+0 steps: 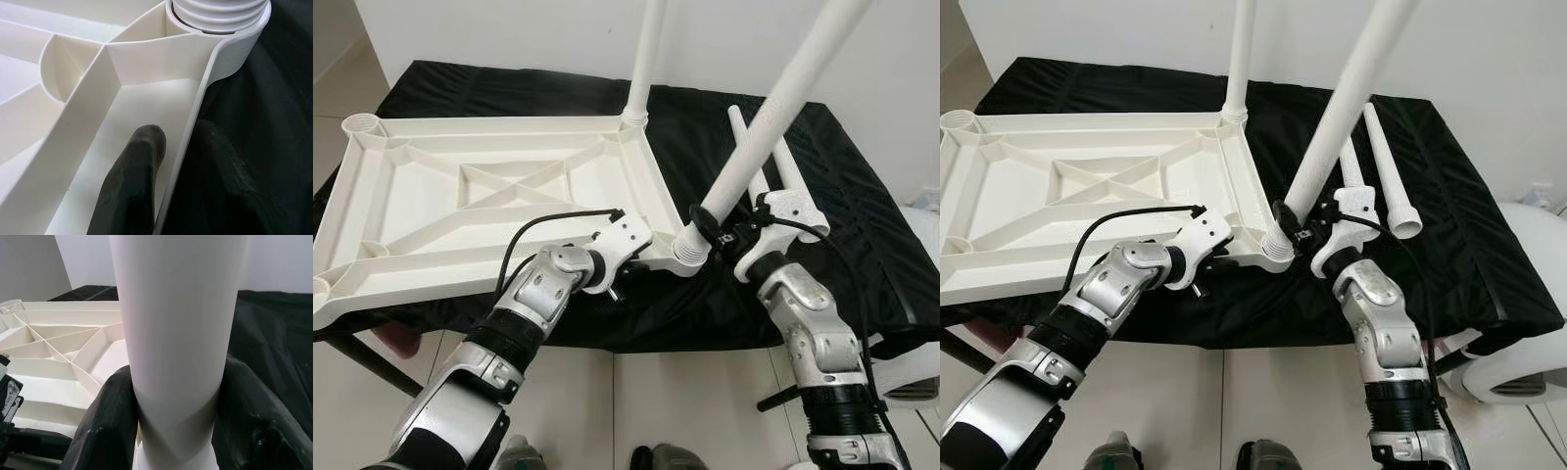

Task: Building children table

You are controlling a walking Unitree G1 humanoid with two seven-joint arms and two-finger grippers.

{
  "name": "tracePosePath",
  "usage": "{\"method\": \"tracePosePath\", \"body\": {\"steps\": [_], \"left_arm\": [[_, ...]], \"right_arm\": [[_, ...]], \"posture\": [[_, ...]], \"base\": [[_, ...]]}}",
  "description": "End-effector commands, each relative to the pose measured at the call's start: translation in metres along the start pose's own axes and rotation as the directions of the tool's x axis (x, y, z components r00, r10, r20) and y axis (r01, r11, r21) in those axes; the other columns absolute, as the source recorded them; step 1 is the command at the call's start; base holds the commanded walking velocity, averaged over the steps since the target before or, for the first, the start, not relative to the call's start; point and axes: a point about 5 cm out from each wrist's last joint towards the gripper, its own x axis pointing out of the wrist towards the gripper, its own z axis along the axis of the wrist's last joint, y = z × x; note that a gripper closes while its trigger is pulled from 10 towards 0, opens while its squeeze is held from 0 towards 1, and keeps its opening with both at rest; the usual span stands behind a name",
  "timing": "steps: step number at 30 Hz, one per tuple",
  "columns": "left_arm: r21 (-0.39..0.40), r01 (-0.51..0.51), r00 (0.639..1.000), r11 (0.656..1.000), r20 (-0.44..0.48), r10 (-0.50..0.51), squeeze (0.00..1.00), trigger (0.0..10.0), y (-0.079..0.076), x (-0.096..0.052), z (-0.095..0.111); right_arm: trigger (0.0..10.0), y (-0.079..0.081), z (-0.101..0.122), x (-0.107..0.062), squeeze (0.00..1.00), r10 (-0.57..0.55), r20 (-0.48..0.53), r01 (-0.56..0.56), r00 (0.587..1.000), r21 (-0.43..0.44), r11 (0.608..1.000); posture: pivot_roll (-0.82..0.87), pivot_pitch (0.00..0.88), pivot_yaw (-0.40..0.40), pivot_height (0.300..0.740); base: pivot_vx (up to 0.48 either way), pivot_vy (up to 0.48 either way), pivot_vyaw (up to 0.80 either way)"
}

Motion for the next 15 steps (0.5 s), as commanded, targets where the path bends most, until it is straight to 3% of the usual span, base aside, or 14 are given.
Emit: {"method": "tracePosePath", "body": {"steps": [1, 9, 15], "left_arm": [[0.022, -0.048, 0.999, 0.999, -0.011, 0.048, 0.0, 10.0, 0.009, -0.004, 0.001], [0.021, -0.056, 0.998, 0.998, -0.012, 0.056, 0.0, 10.0, 0.011, -0.007, 0.001], [0.025, -0.053, 0.999, 0.998, -0.009, 0.054, 0.0, 10.0, 0.011, -0.007, 0.002]], "right_arm": [[10.0, -0.001, -0.02, -0.003, 0.0, -0.002, -0.094, 0.003, 0.996, 0.01, 1.0], [10.0, 0.005, -0.026, -0.006, 0.0, 0.021, -0.101, -0.018, 0.995, 0.026, 0.999], [10.0, 0.002, -0.034, -0.008, 0.0, -0.017, -0.14, 0.027, 0.99, 0.07, 0.997]], "posture": [[0.03, 0.045, -0.081, 0.74], [0.03, 0.049, -0.081, 0.74], [0.03, 0.052, -0.077, 0.74]], "base": [[0.0, 0.0, 0.0], [0.0, 0.0, 0.0], [0.0, 0.0, 0.0]]}}
